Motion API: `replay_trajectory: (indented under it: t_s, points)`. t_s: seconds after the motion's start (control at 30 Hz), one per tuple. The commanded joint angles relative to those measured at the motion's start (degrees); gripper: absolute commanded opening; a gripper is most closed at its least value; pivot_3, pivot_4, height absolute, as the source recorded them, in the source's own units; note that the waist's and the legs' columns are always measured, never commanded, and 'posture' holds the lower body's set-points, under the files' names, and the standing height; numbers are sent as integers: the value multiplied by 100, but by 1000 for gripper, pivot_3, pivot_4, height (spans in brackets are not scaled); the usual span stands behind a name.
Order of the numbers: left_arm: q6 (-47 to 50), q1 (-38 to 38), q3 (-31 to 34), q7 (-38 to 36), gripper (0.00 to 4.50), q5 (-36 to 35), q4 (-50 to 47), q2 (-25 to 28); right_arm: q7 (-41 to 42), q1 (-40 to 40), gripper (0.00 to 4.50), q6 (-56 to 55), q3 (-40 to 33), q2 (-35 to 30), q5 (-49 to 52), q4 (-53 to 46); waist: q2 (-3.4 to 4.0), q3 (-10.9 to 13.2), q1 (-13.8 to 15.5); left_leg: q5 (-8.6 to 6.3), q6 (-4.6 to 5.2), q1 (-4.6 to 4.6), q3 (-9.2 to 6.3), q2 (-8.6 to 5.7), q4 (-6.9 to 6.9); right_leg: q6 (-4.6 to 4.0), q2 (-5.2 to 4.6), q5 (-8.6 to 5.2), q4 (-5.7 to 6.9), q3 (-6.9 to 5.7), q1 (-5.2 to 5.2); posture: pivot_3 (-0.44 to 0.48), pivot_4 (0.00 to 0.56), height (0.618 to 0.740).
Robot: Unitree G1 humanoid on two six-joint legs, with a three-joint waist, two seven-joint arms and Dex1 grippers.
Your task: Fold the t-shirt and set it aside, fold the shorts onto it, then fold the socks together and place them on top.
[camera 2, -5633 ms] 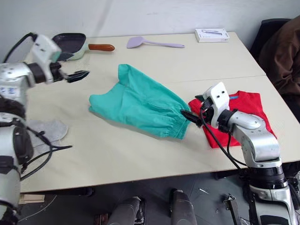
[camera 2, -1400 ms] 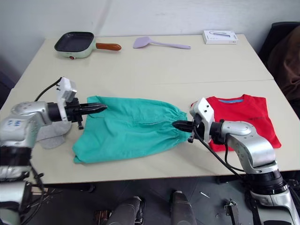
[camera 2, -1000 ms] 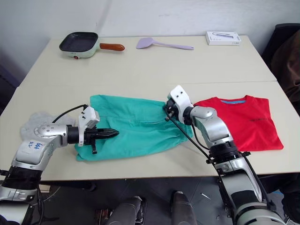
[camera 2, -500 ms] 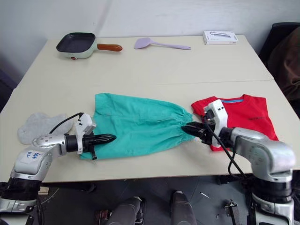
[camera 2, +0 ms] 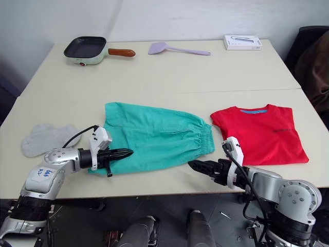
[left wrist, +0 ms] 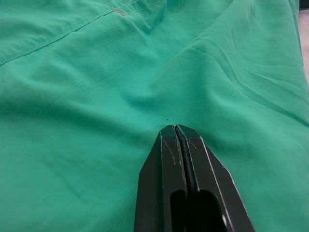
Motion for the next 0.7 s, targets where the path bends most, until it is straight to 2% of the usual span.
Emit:
replay_trajectory:
  t_s: [0.03,0.17,0.23,0.27,0.4,0.53,0.6,0.63,0.7]
  points:
    - [-130,-112,-30,-13,0,63,-45,-22,-805,-367,4465,-104,-216,554,-25,553,-5,-16,-13,0,-1,1,2,3,0,0,3,0,2,2,0,0,150,740]
    - [-170,-197,-127,62,0,192,49,-72,-1272,-844,4465,-689,-194,985,-286,1102,-3,-27,-9,1,-2,5,3,3,-1,-1,6,0,6,8,-1,0,150,740]
    - [-173,-253,-153,205,0,300,135,-145,-1316,-926,4079,-965,-81,1018,-466,1240,-3,-29,-2,1,-1,5,3,0,-1,-1,7,1,8,10,-1,0,150,740]
    - [-175,-271,-151,257,0,337,174,-174,-1318,-929,3853,-1053,-40,1024,-503,1264,-5,-30,3,1,0,5,3,-2,-1,-1,8,1,9,12,-2,0,150,740]
    - [-201,-368,-91,411,0,353,262,-317,-1043,-832,2419,-1464,298,866,-696,1154,-4,-33,11,0,3,4,3,-5,-1,-1,9,1,11,13,-2,0,150,740]
    - [128,-785,265,428,0,-117,231,-518,-544,-791,970,-1888,681,599,-949,1049,-5,-33,16,1,5,-2,3,-8,0,0,10,1,11,12,-5,0,150,740]
    - [157,-966,234,417,0,-76,376,-521,-287,-753,306,-1994,916,425,-1071,999,-6,-34,9,1,6,-3,3,-7,0,0,11,1,11,12,-5,0,150,740]
    - [70,-1059,131,409,0,55,528,-506,-136,-727,36,-2046,1067,317,-1154,955,-6,-34,9,1,6,-2,3,-6,0,0,12,1,11,12,-5,0,150,740]
    - [-121,-1216,-111,389,0,332,878,-504,175,-686,36,-2197,1369,115,-1314,860,-5,-35,16,1,6,-1,3,-10,0,0,18,1,10,10,-5,0,150,740]
